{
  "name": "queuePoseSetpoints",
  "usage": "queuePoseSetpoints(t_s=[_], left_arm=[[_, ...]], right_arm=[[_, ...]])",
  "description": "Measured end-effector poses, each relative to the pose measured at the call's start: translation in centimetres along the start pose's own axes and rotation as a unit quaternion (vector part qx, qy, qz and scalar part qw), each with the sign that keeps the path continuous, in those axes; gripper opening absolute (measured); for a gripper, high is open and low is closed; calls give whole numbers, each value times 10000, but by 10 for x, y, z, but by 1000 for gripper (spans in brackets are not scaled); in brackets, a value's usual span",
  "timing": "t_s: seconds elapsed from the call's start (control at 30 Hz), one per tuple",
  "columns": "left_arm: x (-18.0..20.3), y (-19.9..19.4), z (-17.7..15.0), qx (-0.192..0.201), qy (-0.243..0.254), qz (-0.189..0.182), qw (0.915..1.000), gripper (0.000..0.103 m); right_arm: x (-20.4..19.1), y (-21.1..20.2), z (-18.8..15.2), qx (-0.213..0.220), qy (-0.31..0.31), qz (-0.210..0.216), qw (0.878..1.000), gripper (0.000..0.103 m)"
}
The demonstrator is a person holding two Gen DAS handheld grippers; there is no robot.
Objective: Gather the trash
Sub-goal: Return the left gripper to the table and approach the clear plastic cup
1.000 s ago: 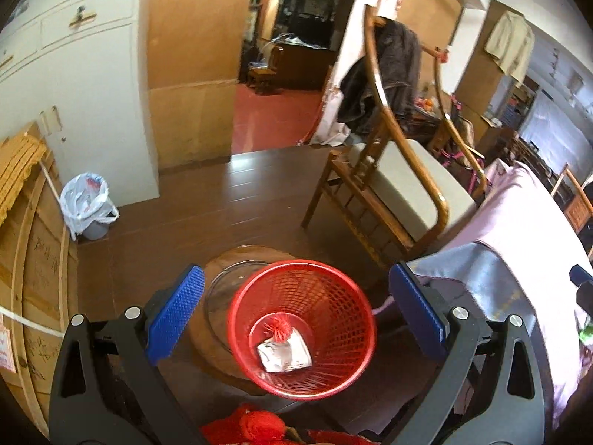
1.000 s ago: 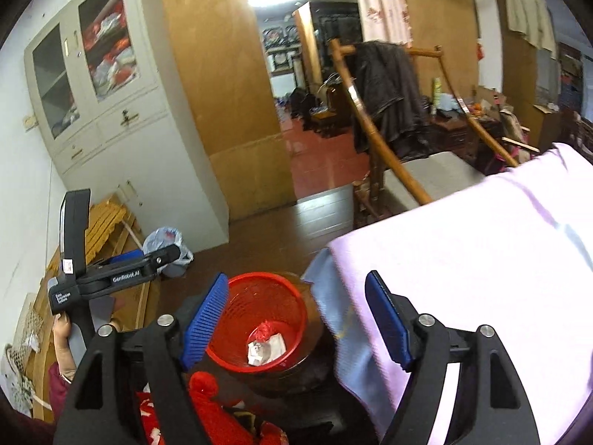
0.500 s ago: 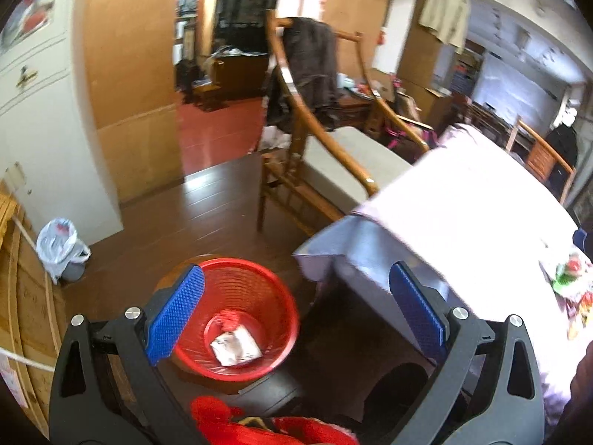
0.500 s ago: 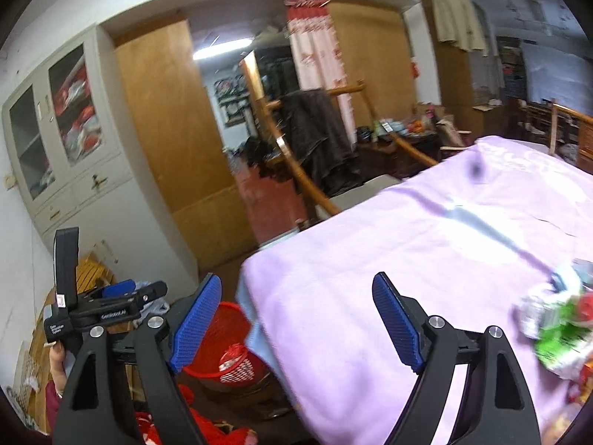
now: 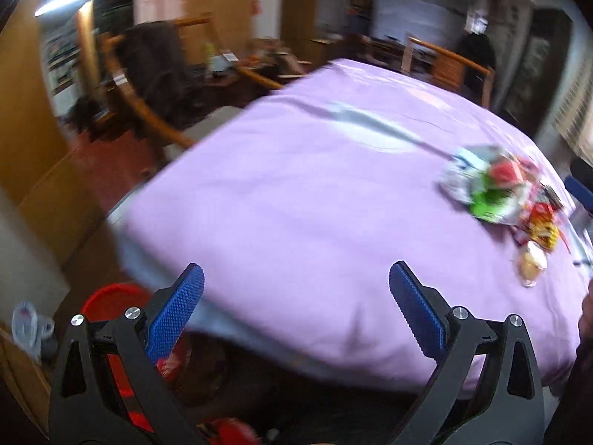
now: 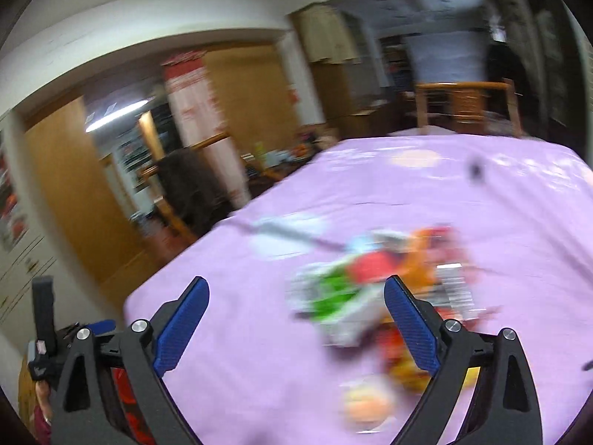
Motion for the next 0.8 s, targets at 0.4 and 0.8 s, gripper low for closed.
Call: queuePoseSetpoints(t_s=[0.4, 0.8], left_arm=[[180, 31, 51, 86, 1287, -957, 9870, 96], [195, 63, 61, 48, 1324, -437, 9902, 97]], right_arm=[[123, -24, 20, 320, 584, -1108, 9916, 96], [132, -25, 14, 227, 837, -1080, 9904, 97]])
Point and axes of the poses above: each gripper's, at about its wrist camera, not at the fingertips, and y roughly the way its jaws point, x to its right, z to its top, the point moved 4 cm from there along y, roughly the way its jaws point, and after that the axes turned 7 degrees about z, right-handed, at the moved point
